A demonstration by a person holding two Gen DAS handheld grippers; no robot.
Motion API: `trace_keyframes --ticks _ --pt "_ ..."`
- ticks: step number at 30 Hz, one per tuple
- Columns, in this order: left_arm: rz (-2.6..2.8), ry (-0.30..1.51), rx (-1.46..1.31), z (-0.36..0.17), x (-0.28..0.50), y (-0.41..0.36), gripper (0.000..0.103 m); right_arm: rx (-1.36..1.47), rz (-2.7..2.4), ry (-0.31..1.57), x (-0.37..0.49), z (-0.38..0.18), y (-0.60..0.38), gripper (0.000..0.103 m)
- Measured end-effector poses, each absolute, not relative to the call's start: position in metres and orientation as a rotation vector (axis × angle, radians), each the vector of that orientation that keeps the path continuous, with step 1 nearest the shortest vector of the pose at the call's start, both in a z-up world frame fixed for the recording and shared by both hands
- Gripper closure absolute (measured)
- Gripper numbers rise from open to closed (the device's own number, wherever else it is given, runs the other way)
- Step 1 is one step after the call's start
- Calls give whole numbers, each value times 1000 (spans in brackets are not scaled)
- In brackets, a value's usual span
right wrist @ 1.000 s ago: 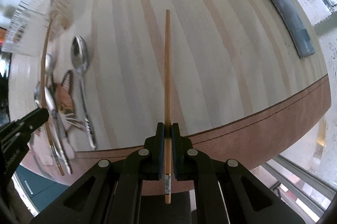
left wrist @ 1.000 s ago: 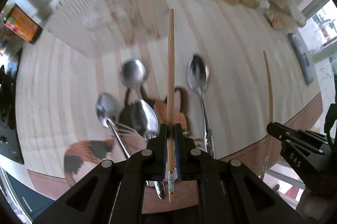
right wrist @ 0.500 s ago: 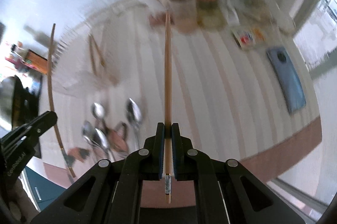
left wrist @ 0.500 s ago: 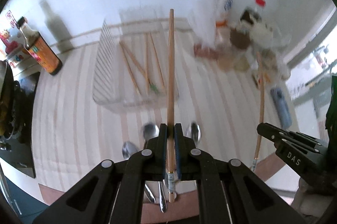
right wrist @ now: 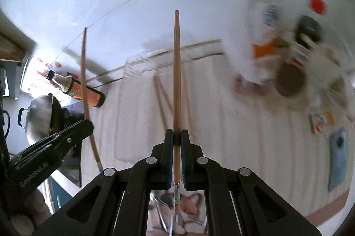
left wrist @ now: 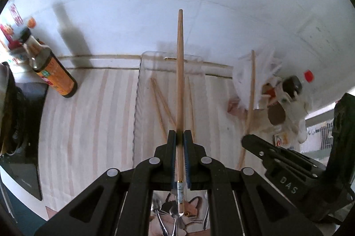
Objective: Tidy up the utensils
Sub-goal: 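Carry both chopsticks into the clear basket and open both tools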
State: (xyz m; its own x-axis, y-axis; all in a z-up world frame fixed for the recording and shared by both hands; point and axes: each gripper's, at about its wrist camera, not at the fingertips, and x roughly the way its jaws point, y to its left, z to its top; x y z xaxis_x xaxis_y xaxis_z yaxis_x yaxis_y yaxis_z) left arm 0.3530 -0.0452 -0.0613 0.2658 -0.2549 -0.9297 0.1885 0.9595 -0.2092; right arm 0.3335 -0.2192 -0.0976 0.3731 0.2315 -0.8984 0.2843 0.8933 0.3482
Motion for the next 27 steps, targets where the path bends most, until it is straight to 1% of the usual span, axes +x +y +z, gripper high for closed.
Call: trace_keyframes --ticks 8,12,19,20,21,22,23,24,25,26,27 --pt "-267 1407 -68 -108 397 -44 99 486 -13 1306 408 -138 -205 97" --pt "-258 1457 -67 -125 403 -45 99 461 -9 1354 419 -156 -200 97" --pt "-238 1501 -81 -132 407 -40 97 475 -9 1421 426 -181 -201 95" --pt "-230 1499 -76 -131 405 -39 96 472 -7 1431 426 -184 -200 94" --pt "-220 1488 -60 -129 403 -37 95 472 -11 1434 426 -185 -202 87" --pt "-210 1475 -44 -127 400 -36 93 470 -19 1435 424 -185 -203 82" --pt "-197 1461 -33 -124 398 -33 91 468 -26 1431 423 -182 -205 73" --pt "-182 1440 -21 -121 394 -30 85 466 -30 1425 421 -180 -206 71" --pt "-164 1417 -8 -118 390 -26 75 461 -36 1417 418 -177 -207 71" --pt "-146 1395 -2 -114 386 -22 69 455 -44 1409 414 -174 -209 70" --pt "-124 1367 5 -110 382 -18 55 456 -51 1402 411 -171 -212 67"
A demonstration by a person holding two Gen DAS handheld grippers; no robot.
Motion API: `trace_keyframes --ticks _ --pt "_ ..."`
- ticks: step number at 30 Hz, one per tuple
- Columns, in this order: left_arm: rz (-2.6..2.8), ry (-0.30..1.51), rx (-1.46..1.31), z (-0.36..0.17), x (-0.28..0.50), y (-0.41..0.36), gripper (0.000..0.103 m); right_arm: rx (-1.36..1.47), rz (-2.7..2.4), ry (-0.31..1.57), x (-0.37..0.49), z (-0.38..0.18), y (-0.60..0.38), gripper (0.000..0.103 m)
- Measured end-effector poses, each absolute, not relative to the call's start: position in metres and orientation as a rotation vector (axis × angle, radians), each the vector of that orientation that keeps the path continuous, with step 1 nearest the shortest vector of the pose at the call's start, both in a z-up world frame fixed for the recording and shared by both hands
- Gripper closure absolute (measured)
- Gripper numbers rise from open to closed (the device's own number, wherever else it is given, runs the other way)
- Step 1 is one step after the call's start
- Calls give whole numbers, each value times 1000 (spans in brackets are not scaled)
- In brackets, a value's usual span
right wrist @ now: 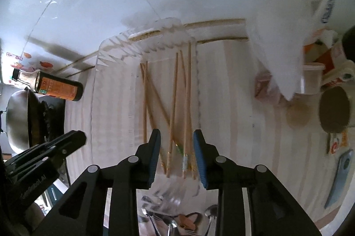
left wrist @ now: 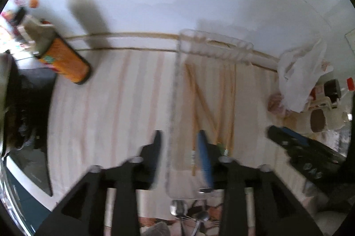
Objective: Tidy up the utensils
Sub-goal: 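Carry both chopsticks into the clear basket and open both tools, then grasp a silver spoon by its handle with the left tool while the right tool grasps another spoon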
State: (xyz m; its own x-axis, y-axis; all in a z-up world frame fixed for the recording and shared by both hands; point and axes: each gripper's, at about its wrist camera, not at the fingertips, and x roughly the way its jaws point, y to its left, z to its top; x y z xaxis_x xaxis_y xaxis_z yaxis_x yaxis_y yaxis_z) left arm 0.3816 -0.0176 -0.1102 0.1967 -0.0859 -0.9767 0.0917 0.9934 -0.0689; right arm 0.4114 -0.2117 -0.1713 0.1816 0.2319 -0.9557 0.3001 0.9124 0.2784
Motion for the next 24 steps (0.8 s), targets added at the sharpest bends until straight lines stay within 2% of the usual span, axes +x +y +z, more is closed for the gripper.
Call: trace_keyframes --ticks 1,2,3,4,6,11,16,24 --pt "-103 1332 13 -105 376 -13 45 455 -57 1393 408 -168 -213 67" --pt "-86 1301 16 -101 371 -9 41 447 -70 1374 402 -162 -215 66" --pt "-66 1262 18 -96 365 -3 32 439 -83 1359 395 -157 -217 63" --pt "-45 1218 20 -92 358 2 17 433 -96 1345 388 -152 -220 60" --pt "-26 1166 29 -88 347 9 1 434 -117 1311 371 -144 -224 55" --pt "-20 1161 77 -101 320 20 0 415 -170 1251 322 -137 -229 49" --pt "54 1209 102 -127 287 27 0 423 -205 1262 278 -153 -232 49" --pt "4 1446 101 -208 225 25 3 440 -213 1409 217 -218 -219 49"
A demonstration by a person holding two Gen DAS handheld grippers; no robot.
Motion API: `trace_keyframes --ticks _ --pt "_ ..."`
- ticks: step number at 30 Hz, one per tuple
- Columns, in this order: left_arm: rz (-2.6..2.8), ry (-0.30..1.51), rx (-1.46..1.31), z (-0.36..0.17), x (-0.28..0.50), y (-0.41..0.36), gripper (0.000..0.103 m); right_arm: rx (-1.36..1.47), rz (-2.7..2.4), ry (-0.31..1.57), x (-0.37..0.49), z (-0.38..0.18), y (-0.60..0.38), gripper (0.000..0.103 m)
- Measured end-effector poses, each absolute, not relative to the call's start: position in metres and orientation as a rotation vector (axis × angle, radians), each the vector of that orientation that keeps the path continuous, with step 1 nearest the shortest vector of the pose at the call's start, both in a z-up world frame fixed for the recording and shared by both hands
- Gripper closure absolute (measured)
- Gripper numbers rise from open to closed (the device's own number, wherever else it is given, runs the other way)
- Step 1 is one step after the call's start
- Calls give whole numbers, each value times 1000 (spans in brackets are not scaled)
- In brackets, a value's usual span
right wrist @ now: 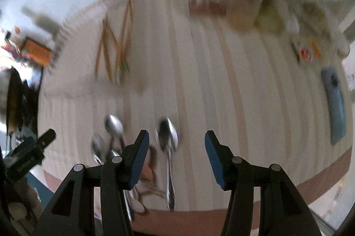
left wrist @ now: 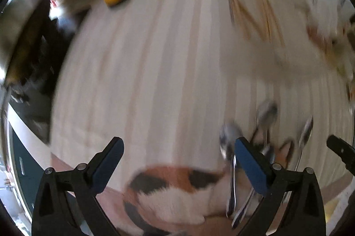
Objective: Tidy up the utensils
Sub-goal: 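Grasp a silver spoon by its handle with the left tool while the right tool grasps another spoon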
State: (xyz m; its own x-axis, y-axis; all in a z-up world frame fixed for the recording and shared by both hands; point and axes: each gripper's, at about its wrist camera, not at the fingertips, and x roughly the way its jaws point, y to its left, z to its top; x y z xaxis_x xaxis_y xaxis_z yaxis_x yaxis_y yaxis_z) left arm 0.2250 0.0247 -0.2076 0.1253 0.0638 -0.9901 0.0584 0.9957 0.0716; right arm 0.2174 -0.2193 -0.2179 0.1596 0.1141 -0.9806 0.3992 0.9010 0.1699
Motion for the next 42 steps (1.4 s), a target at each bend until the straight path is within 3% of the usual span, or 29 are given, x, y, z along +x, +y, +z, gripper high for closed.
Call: trace_keyframes --ticks 2,7,11,13,15,20,23,24,28,42 --pt "-37 1492 74 -221 218 16 10 446 -216 1438 207 -234 -216 49" --pt "-126 1593 72 -251 211 -8 49 452 -236 1485 190 -258 -213 51" --pt "-121 1573 122 -255 213 -15 71 433 -238 1492 186 -263 -212 51" --pt "-121 1563 124 -254 214 -13 93 421 -237 1493 187 -264 -210 51" --pt "-131 1563 123 -254 217 -6 98 406 -233 1498 187 -268 -203 51" --pt "-111 1563 117 -255 218 12 99 353 -207 1504 188 -277 -180 56" --pt "-108 1561 112 -255 219 16 99 302 -210 1507 194 -283 -169 67" --pt "-109 1561 114 -254 220 21 98 267 -209 1509 197 -283 -164 76" --pt "-109 1560 118 -255 216 23 98 195 -240 1514 201 -282 -154 96" --pt "-112 1565 118 -249 211 22 98 222 -268 1569 159 -269 -175 96"
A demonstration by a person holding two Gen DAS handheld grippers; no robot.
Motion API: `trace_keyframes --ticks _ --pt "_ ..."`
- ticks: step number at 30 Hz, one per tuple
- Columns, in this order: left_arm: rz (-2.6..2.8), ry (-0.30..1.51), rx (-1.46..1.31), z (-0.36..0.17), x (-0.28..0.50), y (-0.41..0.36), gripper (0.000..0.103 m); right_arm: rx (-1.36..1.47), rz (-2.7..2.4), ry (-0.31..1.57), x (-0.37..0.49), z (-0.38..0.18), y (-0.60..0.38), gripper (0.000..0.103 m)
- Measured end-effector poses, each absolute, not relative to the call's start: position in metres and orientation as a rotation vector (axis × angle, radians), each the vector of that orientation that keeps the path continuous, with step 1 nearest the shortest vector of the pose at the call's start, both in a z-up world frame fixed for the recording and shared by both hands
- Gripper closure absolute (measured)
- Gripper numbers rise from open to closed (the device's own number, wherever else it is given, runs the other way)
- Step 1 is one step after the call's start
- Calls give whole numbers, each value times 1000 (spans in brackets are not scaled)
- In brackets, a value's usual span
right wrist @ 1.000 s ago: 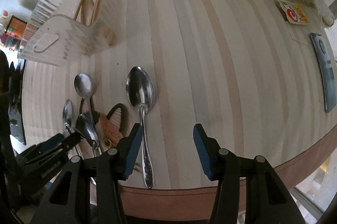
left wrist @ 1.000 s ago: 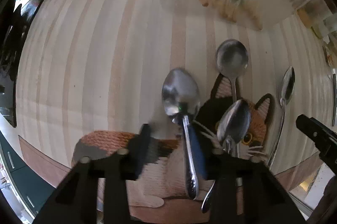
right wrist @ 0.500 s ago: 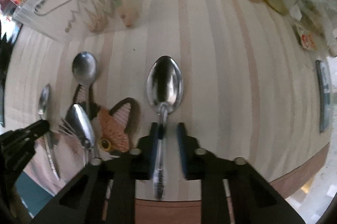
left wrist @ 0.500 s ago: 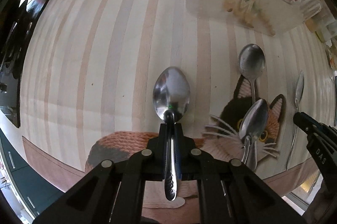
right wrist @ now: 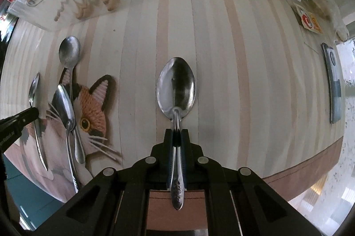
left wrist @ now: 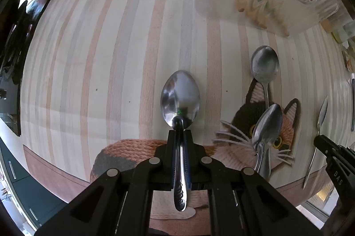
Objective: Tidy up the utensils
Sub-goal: 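Grasp a silver spoon by its handle with the left tool while the right tool grasps another spoon, then carry both spoons into the clear basket and open both tools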
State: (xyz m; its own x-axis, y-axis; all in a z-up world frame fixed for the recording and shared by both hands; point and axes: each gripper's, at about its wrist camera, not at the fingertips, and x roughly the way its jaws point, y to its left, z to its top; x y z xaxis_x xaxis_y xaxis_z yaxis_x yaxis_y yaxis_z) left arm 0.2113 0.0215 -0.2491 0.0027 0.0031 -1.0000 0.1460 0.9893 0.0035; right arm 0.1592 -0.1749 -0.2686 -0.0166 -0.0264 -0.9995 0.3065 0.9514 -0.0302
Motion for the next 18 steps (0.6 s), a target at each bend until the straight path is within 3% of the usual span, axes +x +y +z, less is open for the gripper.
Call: trace_keyframes --ticks 18 --pt "-128 1553 163 -249 209 15 99 202 -286 1574 172 -276 -171 96"
